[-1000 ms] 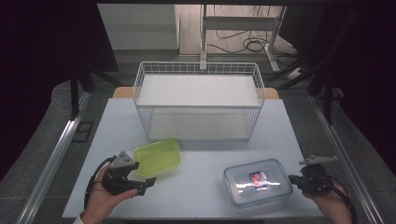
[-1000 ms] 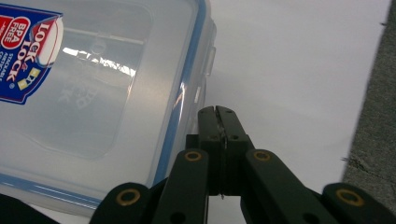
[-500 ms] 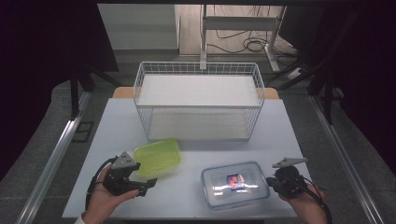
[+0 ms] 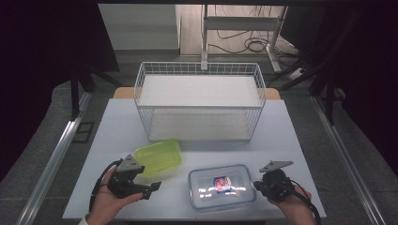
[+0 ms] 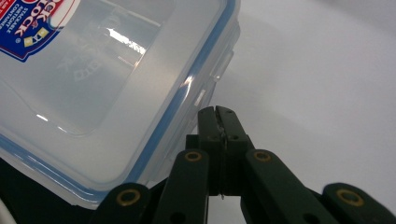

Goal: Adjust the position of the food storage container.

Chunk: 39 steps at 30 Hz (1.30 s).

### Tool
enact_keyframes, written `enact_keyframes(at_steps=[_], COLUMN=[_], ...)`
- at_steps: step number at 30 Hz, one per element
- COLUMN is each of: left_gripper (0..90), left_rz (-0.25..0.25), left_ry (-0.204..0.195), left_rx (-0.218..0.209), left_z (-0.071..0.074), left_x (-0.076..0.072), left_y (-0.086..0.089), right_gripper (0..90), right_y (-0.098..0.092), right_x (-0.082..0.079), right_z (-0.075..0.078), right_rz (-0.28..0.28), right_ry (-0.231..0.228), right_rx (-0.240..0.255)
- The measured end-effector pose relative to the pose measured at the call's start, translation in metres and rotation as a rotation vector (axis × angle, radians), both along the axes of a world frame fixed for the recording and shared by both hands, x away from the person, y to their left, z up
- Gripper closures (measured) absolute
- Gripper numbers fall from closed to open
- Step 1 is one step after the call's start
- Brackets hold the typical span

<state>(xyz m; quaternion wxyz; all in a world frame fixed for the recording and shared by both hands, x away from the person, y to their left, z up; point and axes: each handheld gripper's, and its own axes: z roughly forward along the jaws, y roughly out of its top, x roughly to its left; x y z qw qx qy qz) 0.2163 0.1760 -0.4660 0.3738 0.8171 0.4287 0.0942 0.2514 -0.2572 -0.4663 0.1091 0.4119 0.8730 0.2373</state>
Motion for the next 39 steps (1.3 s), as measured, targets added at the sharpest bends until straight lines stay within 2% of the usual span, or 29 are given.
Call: enact_keyframes(at_steps=[6,9,10,11,12,14,16,17,18,19,20,22,23,26,27,29,30,31,32,33,34,35,36,37,38,39], left_gripper=[17.3,17.8,17.9,17.9,18.2,19.8,25.9,25.9,30.6,37.6,50.8,61.3,61.3,69.0,68.5,58.3,52.7,52.7,45.3,41.3,36.0,32.7,32.7,29.4,24.9,24.3], left_rz=[-0.017,-0.032,-0.069,-0.069,-0.096,-0.114,-0.116,-0.118,-0.121,-0.127,-0.134,-0.142,-0.15,-0.172,-0.169,-0.131,-0.131,-0.116,-0.105,-0.105,-0.089,-0.089,-0.085,-0.08,-0.079,-0.079], left_ry=[0.011,0.015,0.023,0.023,0.025,0.022,0.02,0.018,0.022,0.027,0.032,0.033,0.036,0.048,0.052,0.066,0.066,0.073,0.083,0.083,0.092,0.092,0.098,0.103,0.111,0.111], left_rx=[0.009,0.012,0.021,0.021,0.028,0.025,0.02,0.008,0.004,0.0,-0.019,-0.029,-0.034,-0.04,-0.044,-0.072,-0.072,-0.081,-0.105,-0.105,-0.125,-0.125,-0.131,-0.138,-0.157,-0.157], left_z=[-0.005,-0.007,-0.008,-0.008,-0.009,-0.01,-0.01,-0.01,-0.011,-0.011,-0.012,-0.011,-0.01,-0.011,-0.013,-0.017,-0.017,-0.019,-0.019,-0.019,-0.019,-0.019,-0.019,-0.018,-0.017,-0.017], left_x=[-0.001,-0.003,-0.005,-0.005,-0.008,-0.01,-0.011,-0.012,-0.012,-0.011,-0.011,-0.011,-0.012,-0.012,-0.012,-0.009,-0.009,-0.008,-0.008,-0.008,-0.008,-0.008,-0.008,-0.008,-0.007,-0.007], left_y=[-0.006,-0.01,-0.017,-0.017,-0.024,-0.029,-0.03,-0.031,-0.031,-0.03,-0.029,-0.029,-0.029,-0.03,-0.031,-0.029,-0.029,-0.029,-0.027,-0.027,-0.026,-0.026,-0.025,-0.025,-0.024,-0.024], right_gripper=[88.9,88.9,88.9,88.9,88.9,88.8,88.8,88.8,88.8,88.7,88.7,88.5,88.5,88.2,88.2,87.0,87.0,84.9,77.7,74.7,70.2,70.2,64.9,59.3,52.4,52.4], right_y=[0.016,0.017,0.016,0.016,0.015,0.014,0.014,0.014,0.013,0.013,0.012,0.012,0.012,0.011,0.011,0.01,0.01,0.009,0.006,0.004,0.003,0.003,0.001,-0.003,-0.008,-0.008], right_x=[-0.005,-0.005,-0.005,-0.005,-0.005,-0.005,-0.004,-0.004,-0.004,-0.004,-0.004,-0.004,-0.004,-0.003,-0.003,-0.002,-0.002,-0.001,0.0,0.001,0.002,0.002,0.002,0.004,0.005,0.005], right_z=[-0.001,-0.002,-0.002,-0.002,-0.003,-0.003,-0.003,-0.003,-0.003,-0.003,-0.003,-0.003,-0.003,-0.004,-0.003,-0.003,-0.003,-0.002,-0.002,-0.003,-0.003,-0.003,-0.003,-0.002,-0.001,-0.001], right_rz=[0.043,0.049,0.052,0.052,0.053,0.056,0.057,0.057,0.058,0.059,0.063,0.064,0.064,0.065,0.064,0.062,0.062,0.061,0.047,0.043,0.036,0.036,0.023,0.01,0.002,0.002], right_ry=[-0.002,-0.004,-0.001,-0.001,0.001,0.0,0.0,0.0,0.0,0.0,0.001,-0.001,-0.001,-0.002,0.0,0.002,0.002,-0.003,-0.012,-0.015,-0.013,-0.013,-0.022,-0.021,-0.018,-0.018], right_rx=[0.003,0.009,0.021,0.021,0.032,0.036,0.04,0.04,0.041,0.044,0.048,0.052,0.052,0.058,0.064,0.073,0.073,0.078,0.09,0.1,0.111,0.111,0.127,0.159,0.214,0.214])
